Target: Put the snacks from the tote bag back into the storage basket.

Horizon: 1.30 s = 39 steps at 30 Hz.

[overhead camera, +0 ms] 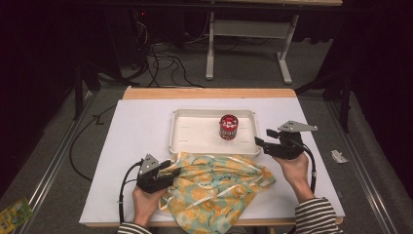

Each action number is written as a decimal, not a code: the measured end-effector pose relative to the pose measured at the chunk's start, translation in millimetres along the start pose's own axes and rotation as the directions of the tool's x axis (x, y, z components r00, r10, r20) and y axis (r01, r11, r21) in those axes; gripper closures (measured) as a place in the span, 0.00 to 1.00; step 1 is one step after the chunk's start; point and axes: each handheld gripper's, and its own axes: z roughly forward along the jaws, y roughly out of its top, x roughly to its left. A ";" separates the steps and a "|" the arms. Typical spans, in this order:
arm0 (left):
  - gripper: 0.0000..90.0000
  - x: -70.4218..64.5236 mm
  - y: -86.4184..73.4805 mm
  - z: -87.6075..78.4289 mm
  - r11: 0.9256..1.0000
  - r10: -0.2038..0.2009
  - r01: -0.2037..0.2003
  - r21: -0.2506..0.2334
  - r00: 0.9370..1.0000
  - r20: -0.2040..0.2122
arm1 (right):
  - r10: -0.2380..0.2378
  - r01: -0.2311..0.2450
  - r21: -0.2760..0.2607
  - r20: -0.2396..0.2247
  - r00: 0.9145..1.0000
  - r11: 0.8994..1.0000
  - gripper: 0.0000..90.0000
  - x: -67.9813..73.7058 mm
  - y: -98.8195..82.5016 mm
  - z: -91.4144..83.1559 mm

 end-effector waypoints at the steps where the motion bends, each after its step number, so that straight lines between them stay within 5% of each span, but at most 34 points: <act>1: 0.51 -0.3 0.2 -0.6 1.000 0.002 -0.002 0.002 1.000 0.002 | 0.004 -0.004 0.000 0.001 1.000 1.000 0.46 -0.5 -0.8 -1.3; 20: 0.43 -10.0 7.8 -12.1 0.999 0.040 -0.040 -0.004 0.998 0.043 | 0.033 -0.033 -0.020 0.019 0.999 0.999 0.46 -5.9 -23.3 -18.7; 39: 0.34 -15.1 17.0 -26.2 0.999 0.021 -0.017 -0.042 0.995 0.094 | 0.027 -0.027 -0.012 0.038 0.999 1.000 0.46 -1.8 -43.9 -27.3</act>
